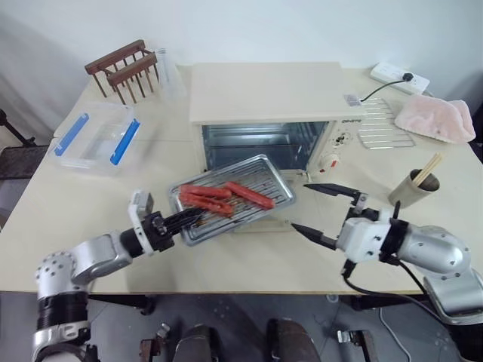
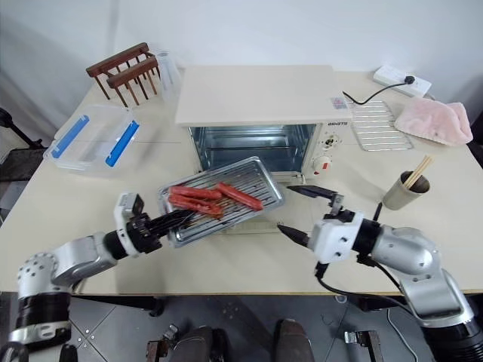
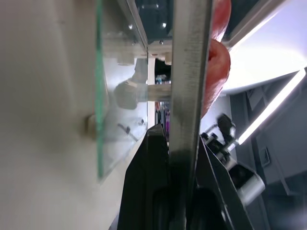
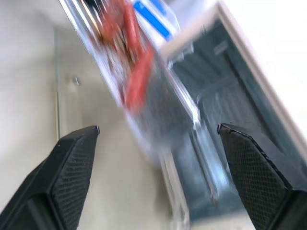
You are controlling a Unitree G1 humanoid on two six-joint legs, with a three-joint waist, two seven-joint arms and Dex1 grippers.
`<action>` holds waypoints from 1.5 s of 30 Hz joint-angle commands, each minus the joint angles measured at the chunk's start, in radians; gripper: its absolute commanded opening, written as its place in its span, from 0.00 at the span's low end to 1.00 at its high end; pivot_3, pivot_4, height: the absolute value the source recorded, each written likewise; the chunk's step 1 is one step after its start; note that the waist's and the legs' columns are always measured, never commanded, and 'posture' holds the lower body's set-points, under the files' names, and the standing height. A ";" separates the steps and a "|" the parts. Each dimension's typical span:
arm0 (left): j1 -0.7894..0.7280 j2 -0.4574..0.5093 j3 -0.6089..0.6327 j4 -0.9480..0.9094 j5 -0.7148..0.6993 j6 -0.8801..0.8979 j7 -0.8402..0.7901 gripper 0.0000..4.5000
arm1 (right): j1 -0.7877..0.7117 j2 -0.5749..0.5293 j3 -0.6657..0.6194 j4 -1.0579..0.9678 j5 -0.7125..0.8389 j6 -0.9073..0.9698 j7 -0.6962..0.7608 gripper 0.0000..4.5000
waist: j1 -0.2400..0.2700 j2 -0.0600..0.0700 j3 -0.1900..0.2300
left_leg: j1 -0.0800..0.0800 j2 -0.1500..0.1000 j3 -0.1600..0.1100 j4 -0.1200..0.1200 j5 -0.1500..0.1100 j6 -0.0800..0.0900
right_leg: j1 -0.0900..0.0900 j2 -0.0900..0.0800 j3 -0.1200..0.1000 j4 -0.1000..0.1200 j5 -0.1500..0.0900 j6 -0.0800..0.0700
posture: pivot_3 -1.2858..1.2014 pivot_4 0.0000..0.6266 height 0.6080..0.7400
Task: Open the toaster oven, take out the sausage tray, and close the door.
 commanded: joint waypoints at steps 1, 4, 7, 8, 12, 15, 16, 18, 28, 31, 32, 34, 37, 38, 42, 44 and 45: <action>0.090 0.008 0.090 -0.062 -0.035 -0.017 -0.076 0.00 | 0.022 -0.009 -0.056 0.094 0.073 -0.003 0.041 0.88 | 0.001 0.000 0.000 | 0.002 0.000 0.000 -0.001 0.000 0.000 | 0.003 0.000 0.000 -0.004 0.000 0.000 | 0.52 0.24 1.00; 0.194 -0.004 0.177 -0.069 -0.035 -0.029 -0.141 0.00 | 0.019 0.006 -0.084 0.205 0.134 0.050 0.058 0.73 | -0.001 0.000 0.000 | 0.002 0.000 0.000 0.000 0.000 0.000 | 0.003 0.000 0.000 -0.005 0.000 0.000 | 0.52 0.24 1.00; 0.301 0.011 0.226 -0.083 -0.035 -0.025 -0.200 0.00 | -0.010 0.014 -0.099 0.331 0.133 0.031 0.066 0.50 | -0.001 0.000 0.000 | 0.003 0.001 0.000 0.000 0.000 0.000 | 0.003 0.000 0.000 -0.005 -0.001 -0.001 | 0.52 0.24 1.00; 0.325 0.011 0.239 -0.086 -0.035 -0.027 -0.215 0.00 | -0.017 0.013 -0.099 0.360 0.135 0.031 0.076 0.44 | -0.002 0.000 0.000 | 0.003 0.001 0.000 0.000 0.000 0.000 | 0.003 0.000 0.001 -0.005 -0.001 -0.002 | 0.52 0.24 1.00; 0.428 -0.012 0.297 -0.105 -0.035 -0.060 -0.236 0.00 | -0.070 0.032 -0.083 0.504 0.142 0.059 0.110 0.13 | -0.004 0.000 0.000 | 0.003 0.001 0.000 0.000 0.000 -0.001 | 0.003 -0.001 0.001 -0.005 -0.001 -0.002 | 0.52 0.24 1.00; 0.479 -0.039 0.317 -0.124 -0.035 -0.080 -0.249 0.00 | -0.104 0.048 -0.056 0.590 0.114 0.026 0.134 0.01 | -0.003 0.001 0.000 | 0.003 0.001 0.000 0.000 -0.001 -0.001 | 0.003 -0.001 0.001 -0.005 -0.001 -0.003 | 0.52 0.24 1.00; 0.494 -0.047 0.323 -0.130 -0.035 -0.085 -0.254 0.00 | -0.117 0.053 -0.046 0.606 0.109 0.028 0.141 0.01 | -0.004 0.001 0.000 | 0.003 0.001 0.000 0.000 -0.001 -0.001 | 0.003 -0.001 0.001 -0.005 -0.001 -0.003 | 0.52 0.24 1.00; 0.519 -0.066 0.337 -0.140 -0.035 -0.101 -0.255 0.00 | -0.143 0.063 -0.028 0.629 0.101 0.035 0.158 0.01 | -0.004 0.001 0.000 | 0.003 0.001 0.000 0.000 -0.001 -0.001 | 0.003 -0.001 0.001 -0.005 -0.001 -0.003 | 0.52 0.24 1.00; 0.467 -0.223 0.432 -0.171 -0.035 -0.205 -0.188 0.00 | -0.263 0.157 -0.006 0.727 0.198 0.028 0.349 0.01 | -0.002 0.001 0.000 | 0.003 0.001 -0.001 0.000 -0.001 -0.001 | 0.003 -0.001 0.000 -0.006 -0.001 -0.003 | 0.52 0.24 1.00; 0.436 -0.275 0.466 -0.181 -0.035 -0.235 -0.141 0.00 | -0.268 0.168 -0.012 0.706 0.237 0.076 0.388 0.01 | -0.002 0.000 0.000 | 0.003 0.001 -0.001 0.000 -0.001 -0.001 | 0.003 -0.002 0.001 -0.005 -0.001 -0.003 | 0.52 0.24 1.00; 0.428 -0.288 0.475 -0.187 -0.035 -0.242 -0.127 0.00 | -0.267 0.170 -0.016 0.696 0.248 0.089 0.391 0.01 | -0.002 0.000 0.000 | 0.003 0.001 -0.001 0.000 -0.001 0.000 | 0.003 -0.002 0.001 -0.006 -0.001 -0.003 | 0.52 0.24 1.00; 0.415 -0.310 0.489 -0.195 -0.035 -0.249 -0.105 0.00 | -0.256 0.173 -0.025 0.658 0.277 0.133 0.391 0.01 | -0.002 0.000 0.000 | 0.003 0.001 -0.001 0.000 -0.001 0.000 | 0.003 -0.002 0.000 -0.005 -0.001 -0.003 | 0.52 0.24 1.00; 0.406 -0.328 0.498 -0.203 -0.035 -0.251 -0.076 0.00 | -0.239 0.187 -0.056 0.608 0.329 0.159 0.392 0.01 | -0.001 0.000 0.000 | 0.003 0.001 -0.001 0.000 -0.001 -0.001 | 0.003 -0.002 0.000 -0.005 -0.001 -0.003 | 0.52 0.24 1.00; 0.405 -0.330 0.498 -0.205 -0.035 -0.250 -0.069 0.00 | -0.232 0.187 -0.068 0.576 0.350 0.184 0.387 0.01 | -0.001 0.000 0.000 | 0.003 0.001 -0.001 0.000 -0.001 -0.001 | 0.003 -0.002 0.001 -0.006 -0.001 -0.003 | 0.52 0.24 1.00; 0.402 -0.324 0.500 -0.202 -0.035 -0.239 -0.058 0.00 | -0.215 0.190 -0.115 0.463 0.431 0.274 0.365 0.01 | -0.001 0.000 0.000 | 0.002 0.002 -0.001 0.000 -0.001 0.000 | 0.003 -0.002 0.001 -0.006 -0.001 -0.003 | 0.52 0.24 1.00; 0.402 -0.310 0.499 -0.195 -0.035 -0.227 -0.057 0.00 | -0.224 0.184 -0.149 0.400 0.492 0.348 0.338 0.01 | -0.001 0.000 0.000 | 0.002 0.002 -0.001 0.000 -0.002 0.000 | 0.003 -0.002 0.001 -0.006 -0.001 -0.003 | 0.52 0.24 1.00; 0.402 -0.304 0.499 -0.191 -0.035 -0.221 -0.058 0.00 | -0.229 0.179 -0.159 0.377 0.511 0.380 0.324 0.01 | -0.001 0.000 0.000 | 0.002 0.002 -0.001 0.000 -0.002 0.000 | 0.003 -0.002 0.001 -0.006 -0.001 -0.003 | 0.52 0.24 1.00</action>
